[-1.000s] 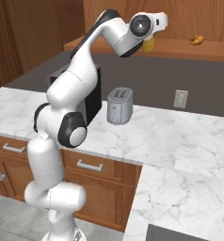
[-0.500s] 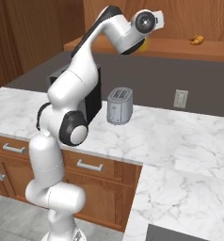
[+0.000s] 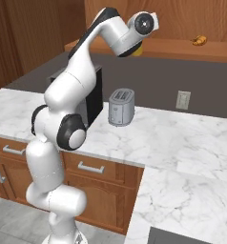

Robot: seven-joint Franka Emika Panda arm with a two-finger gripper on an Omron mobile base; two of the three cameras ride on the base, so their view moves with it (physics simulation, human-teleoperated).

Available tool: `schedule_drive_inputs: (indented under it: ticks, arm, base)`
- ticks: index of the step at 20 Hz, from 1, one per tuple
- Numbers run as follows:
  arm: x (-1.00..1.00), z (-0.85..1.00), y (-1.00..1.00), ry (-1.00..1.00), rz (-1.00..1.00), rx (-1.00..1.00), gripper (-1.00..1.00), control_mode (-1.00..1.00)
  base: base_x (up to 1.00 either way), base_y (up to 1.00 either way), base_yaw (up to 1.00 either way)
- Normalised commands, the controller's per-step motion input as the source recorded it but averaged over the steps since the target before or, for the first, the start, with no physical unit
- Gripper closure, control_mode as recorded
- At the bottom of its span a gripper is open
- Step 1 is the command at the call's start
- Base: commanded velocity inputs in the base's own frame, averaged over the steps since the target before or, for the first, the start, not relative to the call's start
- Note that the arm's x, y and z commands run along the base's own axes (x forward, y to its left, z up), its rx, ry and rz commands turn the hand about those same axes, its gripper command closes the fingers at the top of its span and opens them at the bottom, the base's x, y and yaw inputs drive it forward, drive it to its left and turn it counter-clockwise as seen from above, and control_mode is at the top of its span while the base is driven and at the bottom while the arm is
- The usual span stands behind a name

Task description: Pick the shaker and mustard from the counter and place them in the cabinet.

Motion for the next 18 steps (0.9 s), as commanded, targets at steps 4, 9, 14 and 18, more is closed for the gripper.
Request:
schedule_drive_inputs:
  ticks: [4, 9, 14, 18]
  arm:
    - [0.16, -0.17, 0.11, -0.02, 0.03, -0.13, 1.0, -1.0]
    - [0.2, 0.01, 0.0, -0.04, 0.0, -0.11, 1.0, -1.0]
    - [0.23, 0.06, 0.0, -0.03, 0.0, -0.04, 1.0, -1.0]
    - [0.36, 0.0, 0.0, 0.0, 0.0, 0.0, 1.0, -1.0]
  base:
    - [0.0, 0.0, 0.0]
    - [0.0, 0.0, 0.0]
    - [0.0, 0.0, 0.0]
    - [0.0, 0.0, 0.0]
